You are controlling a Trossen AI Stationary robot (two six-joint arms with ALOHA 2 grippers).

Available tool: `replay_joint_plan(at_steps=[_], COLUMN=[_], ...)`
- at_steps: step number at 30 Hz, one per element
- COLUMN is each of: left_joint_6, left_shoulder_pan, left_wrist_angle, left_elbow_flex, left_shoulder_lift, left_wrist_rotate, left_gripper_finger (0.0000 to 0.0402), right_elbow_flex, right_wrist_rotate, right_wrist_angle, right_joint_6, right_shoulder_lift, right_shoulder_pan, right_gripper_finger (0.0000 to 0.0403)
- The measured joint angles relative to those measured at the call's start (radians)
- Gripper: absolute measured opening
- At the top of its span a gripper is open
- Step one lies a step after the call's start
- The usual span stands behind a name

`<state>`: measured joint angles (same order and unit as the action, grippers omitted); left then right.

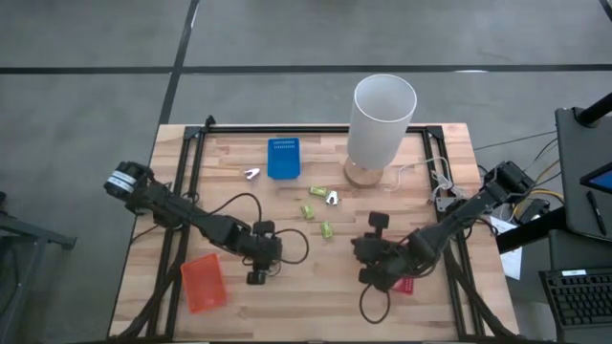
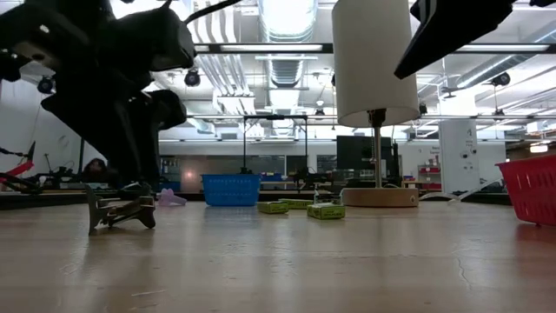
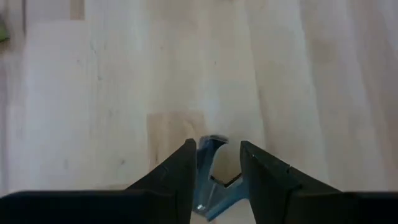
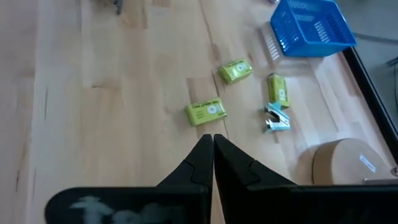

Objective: Pick and place Stapler, Stapler remover, tape
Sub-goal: Put the black staple remover into the blue bin

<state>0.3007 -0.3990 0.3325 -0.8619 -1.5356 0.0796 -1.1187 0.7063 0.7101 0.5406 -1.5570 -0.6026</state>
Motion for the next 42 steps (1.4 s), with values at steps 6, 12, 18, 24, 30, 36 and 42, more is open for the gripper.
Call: replay_joint_plan(at_steps=[6, 12, 18, 24, 30, 36, 42], left_joint_6=[-0.038, -0.025, -0.014, -0.014, -0.010, -0.009, -0.007], left_shoulder_pan=[0.002, 0.002, -0.001, -0.001, -0.001, -0.001, -0.001], left_wrist_angle=[0.004, 0.000, 0.006, 0.006, -0.007, -0.036, -0.037], left_elbow_flex=[0.000, 0.000, 0.000, 0.007, 0.021, 0.031, 0.031], left_shoulder_lift=[-0.005, -0.011, -0.035, -0.042, -0.041, -0.041, -0.041], left_wrist_rotate=[0.096, 0.097, 0.090, 0.087, 0.078, 0.072, 0.068], left_gripper_finger=[0.0125, 0.0112, 0.0099, 0.0089, 0.0073, 0.0051, 0.0010], right_elbow_flex=[0.000, 0.000, 0.000, 0.000, 0.003, 0.011, 0.012], right_wrist_rotate=[0.000, 0.000, 0.000, 0.000, 0.000, 0.001, 0.001], right_wrist_angle=[-0.018, -0.022, -0.041, -0.041, -0.044, -0.049, -0.053], right_joint_6=[-0.029, -0.028, -0.028, -0.028, -0.032, -0.036, -0.036], right_shoulder_lift=[0.000, 0.000, 0.000, 0.000, 0.000, 0.000, 0.000], right_shoulder_pan=[0.001, 0.001, 0.001, 0.001, 0.001, 0.001, 0.001], right_gripper_finger=[0.0008, 0.0008, 0.0008, 0.0008, 0.0008, 0.0008, 0.0008])
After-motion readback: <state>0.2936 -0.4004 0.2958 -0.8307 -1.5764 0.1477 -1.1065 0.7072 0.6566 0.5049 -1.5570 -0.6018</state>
